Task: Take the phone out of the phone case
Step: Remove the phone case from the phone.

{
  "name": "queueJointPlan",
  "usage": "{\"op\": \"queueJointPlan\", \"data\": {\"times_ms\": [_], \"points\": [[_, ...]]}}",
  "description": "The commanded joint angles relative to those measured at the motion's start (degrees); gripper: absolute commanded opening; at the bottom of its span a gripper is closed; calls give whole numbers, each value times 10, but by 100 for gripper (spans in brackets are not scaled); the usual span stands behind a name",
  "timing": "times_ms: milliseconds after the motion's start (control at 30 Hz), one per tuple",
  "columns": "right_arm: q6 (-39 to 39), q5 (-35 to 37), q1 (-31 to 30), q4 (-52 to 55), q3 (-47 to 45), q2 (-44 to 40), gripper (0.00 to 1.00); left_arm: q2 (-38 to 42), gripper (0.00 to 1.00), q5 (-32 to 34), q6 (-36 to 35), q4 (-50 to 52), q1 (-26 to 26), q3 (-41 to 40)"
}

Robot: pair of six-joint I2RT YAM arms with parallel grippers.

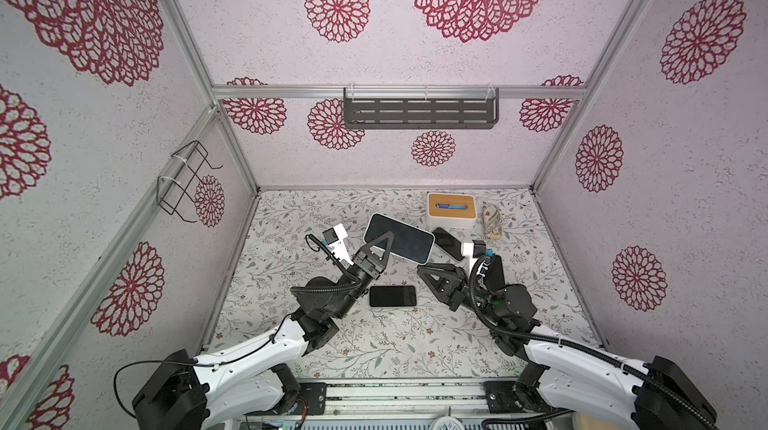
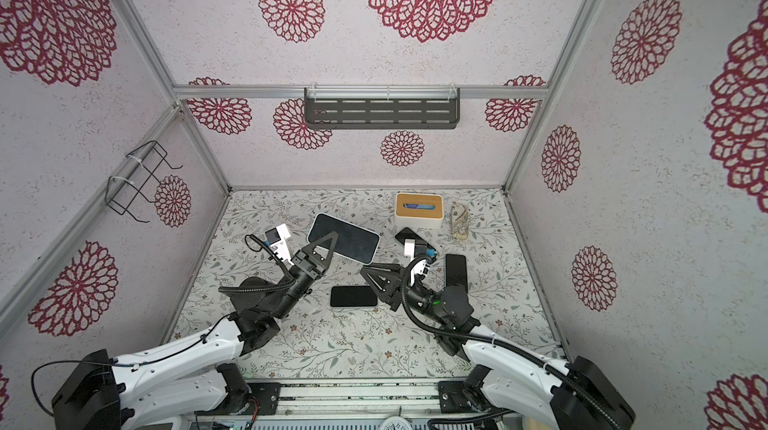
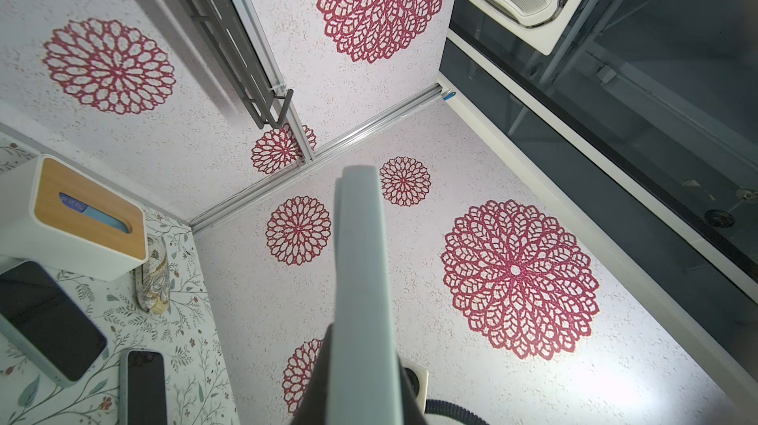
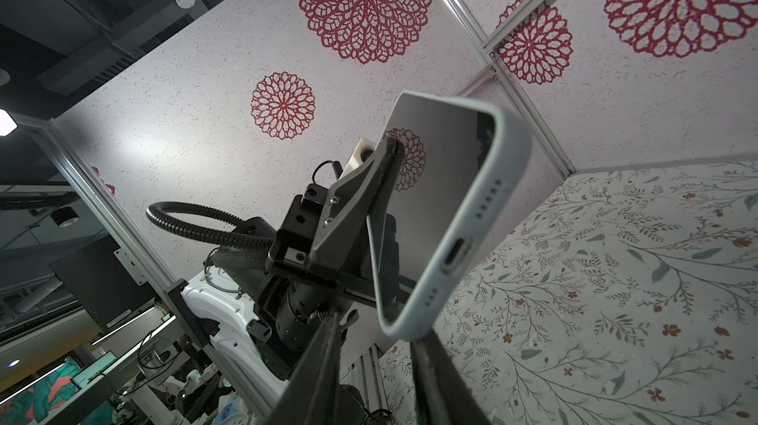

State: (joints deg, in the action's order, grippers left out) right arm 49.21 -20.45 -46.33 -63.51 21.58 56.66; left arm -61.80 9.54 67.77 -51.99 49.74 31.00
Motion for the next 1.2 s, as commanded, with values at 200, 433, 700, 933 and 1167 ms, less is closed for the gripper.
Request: {"op": "queueJointPlan", "data": {"times_ms": [200,433,700,933,1167], "points": [[12,20,9,-35,16,-5,29,8,0,-11,6,-46,6,-1],[21,17,15,-50,18,2,28,8,0,-12,6,-47,9,-2],[25,0,15,-60,21,15,18,9,0,-8,5,-49,9,-5],[17,-14,15,-58,16,16,4,8,0,4,15,-44,9,-8],[-42,-27,15,-14,13,1,0,8,0,10,57,9,9,9]]}}
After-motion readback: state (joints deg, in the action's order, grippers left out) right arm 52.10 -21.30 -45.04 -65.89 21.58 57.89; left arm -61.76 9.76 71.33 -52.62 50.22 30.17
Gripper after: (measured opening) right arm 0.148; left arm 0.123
